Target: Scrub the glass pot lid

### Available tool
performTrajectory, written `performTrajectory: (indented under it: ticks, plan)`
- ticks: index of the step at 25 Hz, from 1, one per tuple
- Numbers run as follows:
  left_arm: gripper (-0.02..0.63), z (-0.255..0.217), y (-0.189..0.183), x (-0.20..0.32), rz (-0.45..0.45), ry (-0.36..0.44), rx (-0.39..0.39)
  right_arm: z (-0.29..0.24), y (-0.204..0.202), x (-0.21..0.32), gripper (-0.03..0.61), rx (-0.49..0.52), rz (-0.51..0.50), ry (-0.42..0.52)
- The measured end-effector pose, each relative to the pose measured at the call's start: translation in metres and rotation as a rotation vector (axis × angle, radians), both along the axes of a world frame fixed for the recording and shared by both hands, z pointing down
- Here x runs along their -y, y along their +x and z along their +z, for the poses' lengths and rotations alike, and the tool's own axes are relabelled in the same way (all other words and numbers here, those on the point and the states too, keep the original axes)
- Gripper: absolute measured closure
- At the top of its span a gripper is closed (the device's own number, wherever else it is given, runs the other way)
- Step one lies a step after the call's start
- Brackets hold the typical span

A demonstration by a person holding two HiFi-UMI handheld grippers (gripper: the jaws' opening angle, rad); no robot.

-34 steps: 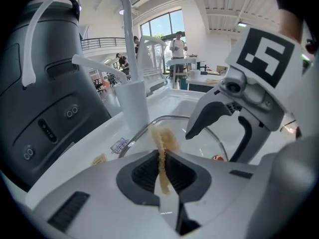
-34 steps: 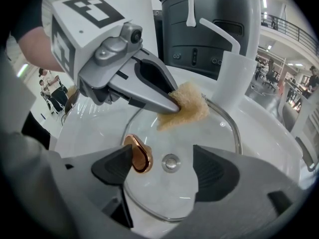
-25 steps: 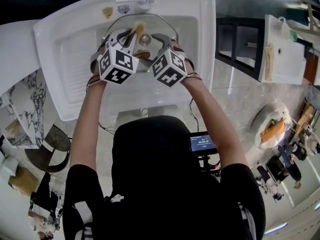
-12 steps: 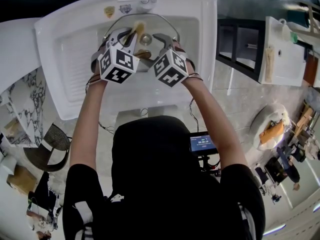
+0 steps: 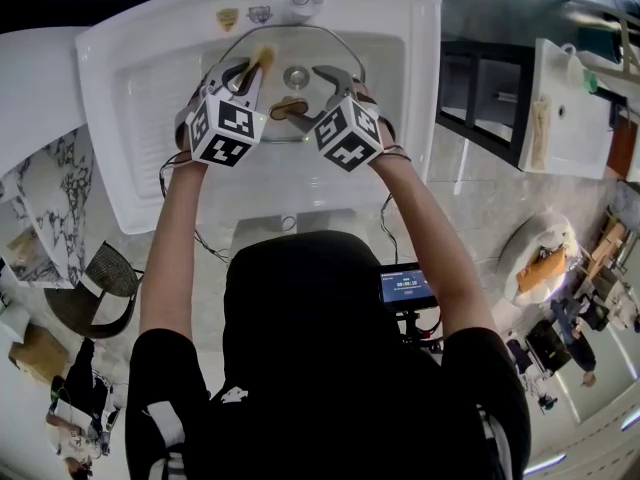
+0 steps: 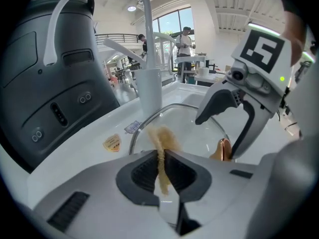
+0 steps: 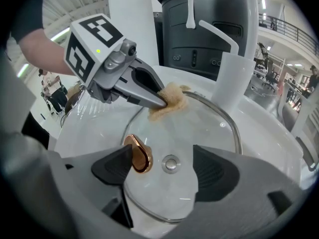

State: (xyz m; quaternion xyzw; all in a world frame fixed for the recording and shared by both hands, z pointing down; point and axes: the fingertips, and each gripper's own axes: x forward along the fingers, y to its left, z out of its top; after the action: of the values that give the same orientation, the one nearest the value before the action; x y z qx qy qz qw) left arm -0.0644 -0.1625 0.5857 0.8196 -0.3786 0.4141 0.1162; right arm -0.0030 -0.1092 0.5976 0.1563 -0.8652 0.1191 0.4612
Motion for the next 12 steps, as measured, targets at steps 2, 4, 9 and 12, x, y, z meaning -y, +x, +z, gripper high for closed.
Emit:
performTrajectory:
  ticks: [2,4,9,12]
  plan:
    - [0.591,0.002,-0.007,-0.001,-0.019,-0.006,0.001,0.001,0.000,0.000,0.230,0.001,0.000,0.001]
    - [0.591,0.004,-0.013,-0.002,-0.044,-0.014,-0.006,0.001,0.000,0.000,0.230,0.001,0.001,0.002]
    - [0.591,0.007,-0.029,-0.005,-0.096,-0.025,-0.008,0.001,0.000,0.000,0.230,0.002,0.001,0.003]
    - [0.591,0.011,-0.042,-0.009,-0.123,-0.031,0.006,0.000,0.000,0.000,0.230,0.003,0.002,0.004]
